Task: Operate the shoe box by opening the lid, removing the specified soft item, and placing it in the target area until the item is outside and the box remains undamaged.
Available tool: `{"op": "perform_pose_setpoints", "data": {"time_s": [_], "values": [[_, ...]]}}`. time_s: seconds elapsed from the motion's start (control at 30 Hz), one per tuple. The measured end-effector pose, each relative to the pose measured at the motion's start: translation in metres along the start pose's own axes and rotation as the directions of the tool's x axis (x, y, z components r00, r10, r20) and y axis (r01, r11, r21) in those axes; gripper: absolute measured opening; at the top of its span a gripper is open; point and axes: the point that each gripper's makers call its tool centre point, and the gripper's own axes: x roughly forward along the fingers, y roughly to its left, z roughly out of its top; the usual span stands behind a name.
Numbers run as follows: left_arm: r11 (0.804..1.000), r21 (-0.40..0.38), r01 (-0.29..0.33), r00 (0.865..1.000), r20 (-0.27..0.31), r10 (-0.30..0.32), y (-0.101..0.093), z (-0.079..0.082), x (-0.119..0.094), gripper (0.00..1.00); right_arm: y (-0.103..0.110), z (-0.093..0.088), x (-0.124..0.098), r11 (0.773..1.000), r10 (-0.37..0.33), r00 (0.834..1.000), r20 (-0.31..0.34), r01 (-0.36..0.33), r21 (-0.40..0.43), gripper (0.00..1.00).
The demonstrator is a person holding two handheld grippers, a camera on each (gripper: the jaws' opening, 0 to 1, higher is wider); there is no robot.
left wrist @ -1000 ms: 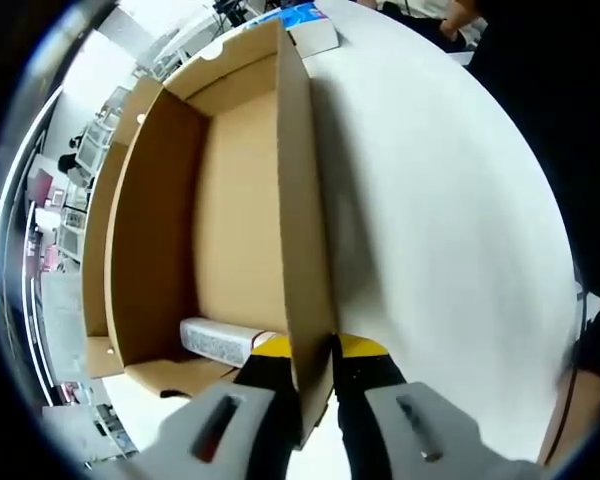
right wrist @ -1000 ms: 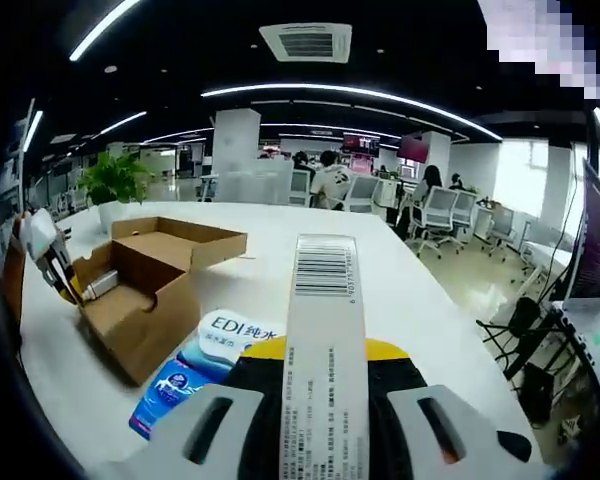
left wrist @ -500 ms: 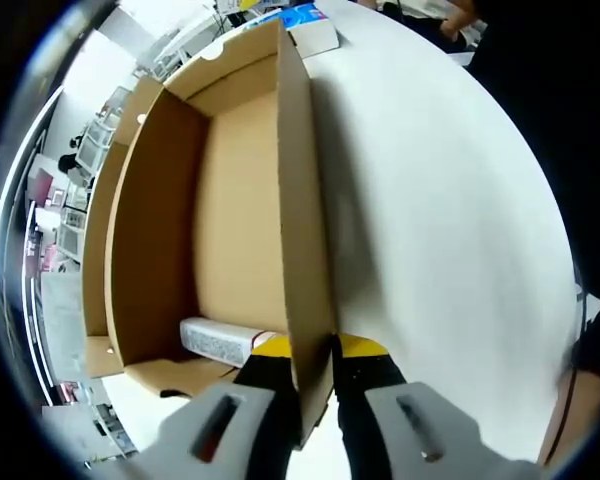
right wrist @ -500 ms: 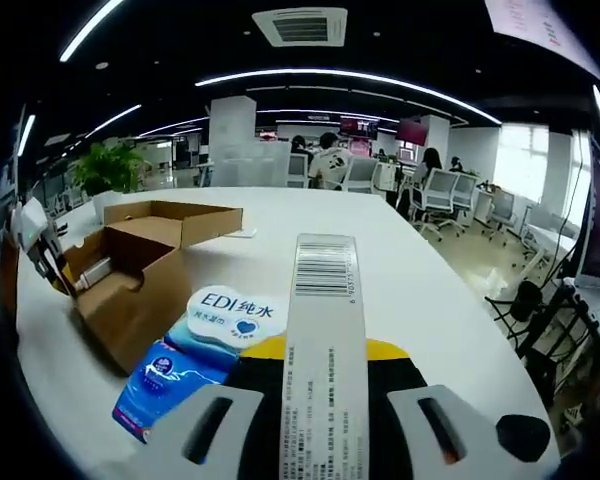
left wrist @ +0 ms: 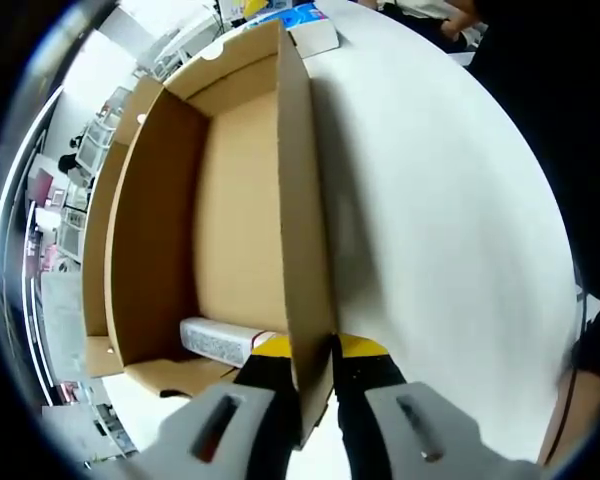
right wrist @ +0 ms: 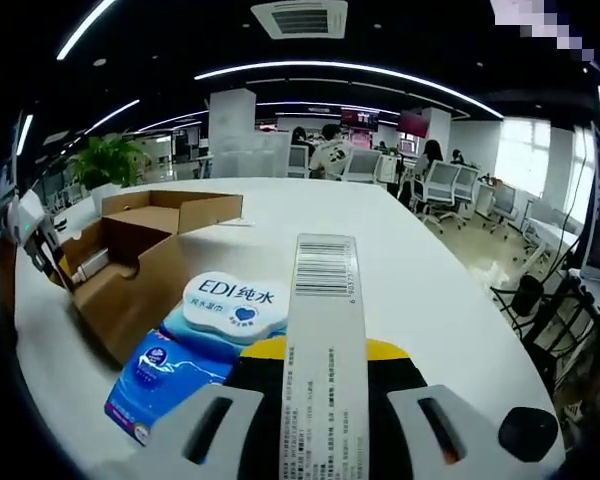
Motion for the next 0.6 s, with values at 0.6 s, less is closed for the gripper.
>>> {"op": "perform_pose_setpoints", "data": {"time_s": [0.6], "values": [[1.000,0.000,-0.002,1.000,-0.002,0.002,-0.0004,-0.0002,0.0002,0.10,-0.0005,-0.0066,0.0021,1.000,-0.002,1.000,-0.018,0.002,-0.006,0.21]]}}
